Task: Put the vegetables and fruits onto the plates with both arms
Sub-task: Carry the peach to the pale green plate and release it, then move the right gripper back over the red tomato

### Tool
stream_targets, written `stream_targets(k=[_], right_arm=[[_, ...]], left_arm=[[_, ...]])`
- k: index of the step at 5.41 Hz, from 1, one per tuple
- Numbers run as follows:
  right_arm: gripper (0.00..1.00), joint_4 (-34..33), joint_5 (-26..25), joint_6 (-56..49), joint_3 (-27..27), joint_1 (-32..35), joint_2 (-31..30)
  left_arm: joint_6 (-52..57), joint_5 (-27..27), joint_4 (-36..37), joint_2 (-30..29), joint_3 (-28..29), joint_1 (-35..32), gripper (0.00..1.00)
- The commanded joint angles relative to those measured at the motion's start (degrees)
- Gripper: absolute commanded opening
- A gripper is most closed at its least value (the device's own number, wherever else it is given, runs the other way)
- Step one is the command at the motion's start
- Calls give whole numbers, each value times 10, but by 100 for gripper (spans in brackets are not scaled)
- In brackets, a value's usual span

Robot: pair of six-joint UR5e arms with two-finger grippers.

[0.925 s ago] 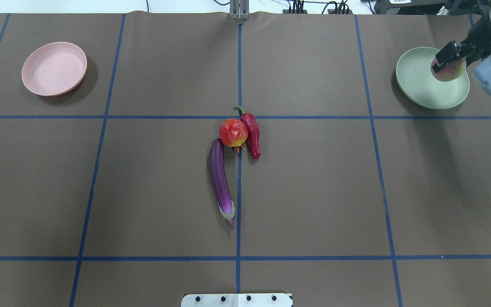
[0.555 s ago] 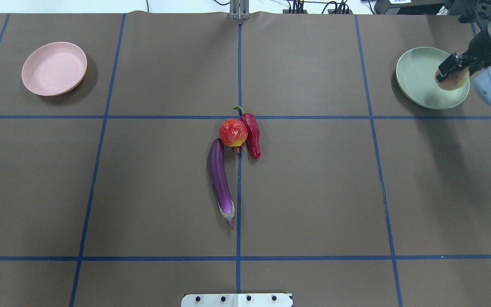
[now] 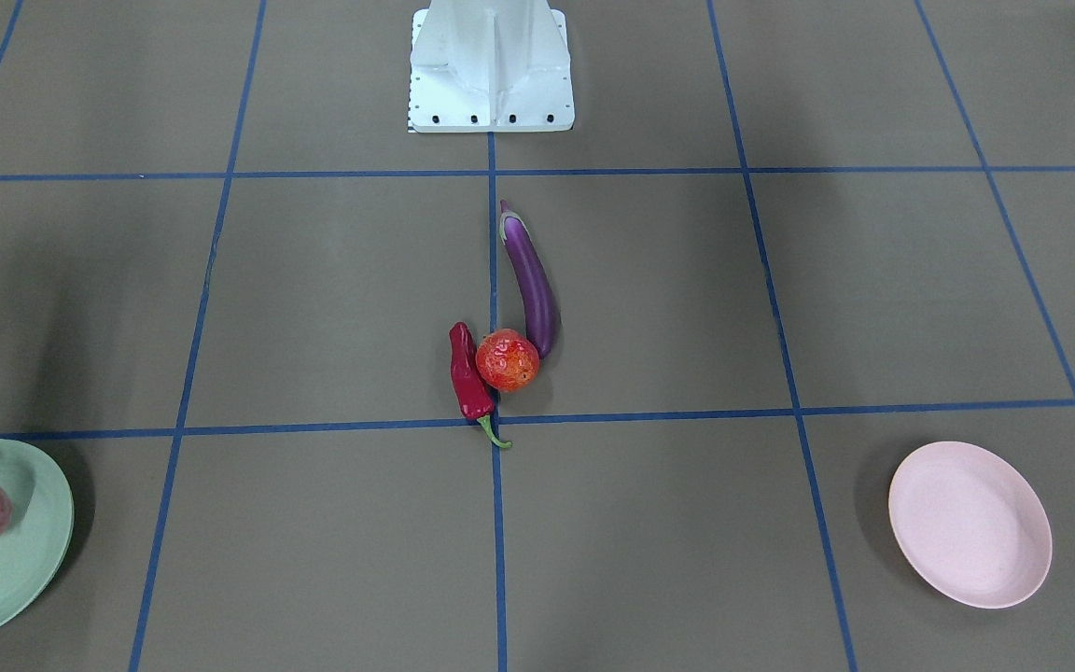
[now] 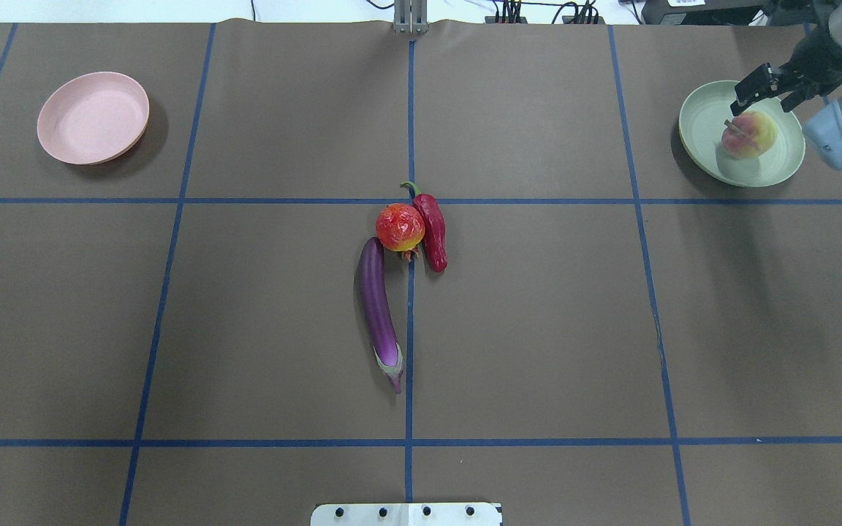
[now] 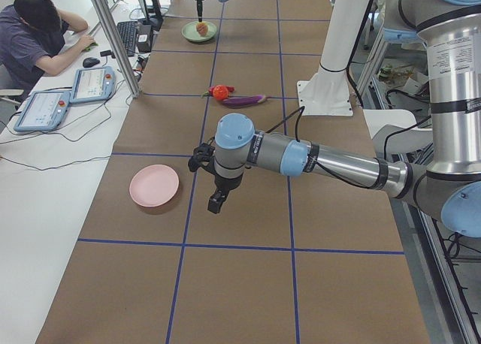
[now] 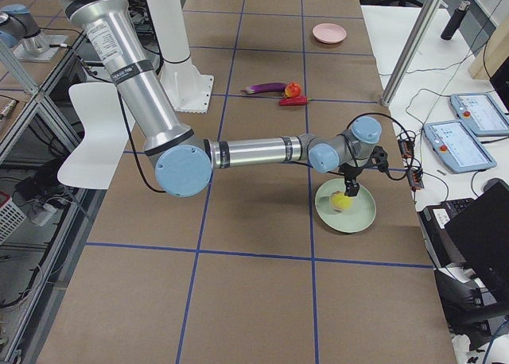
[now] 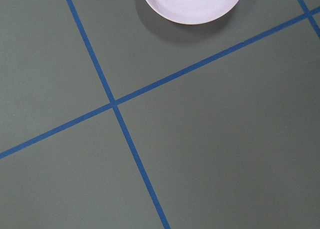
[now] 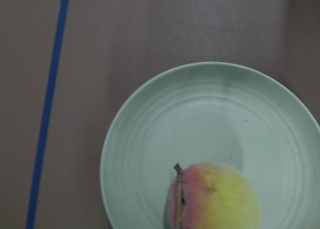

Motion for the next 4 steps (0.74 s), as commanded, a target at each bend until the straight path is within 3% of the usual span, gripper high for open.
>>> stream_targets(k=[1,2,3,4], right_arm=[[100,-66,-5,128,113,-41,8],[100,-100,-38,233,166,-97,32],[100,-104,-107,366,173,-180,84],[100,-135,-154,428,169,-236,135]], left_arm=[[0,0,0,0,0,0,100],[0,0,0,0,1,0,100],[0,0,0,0,1,0,100],[0,0,0,0,5,0,100]])
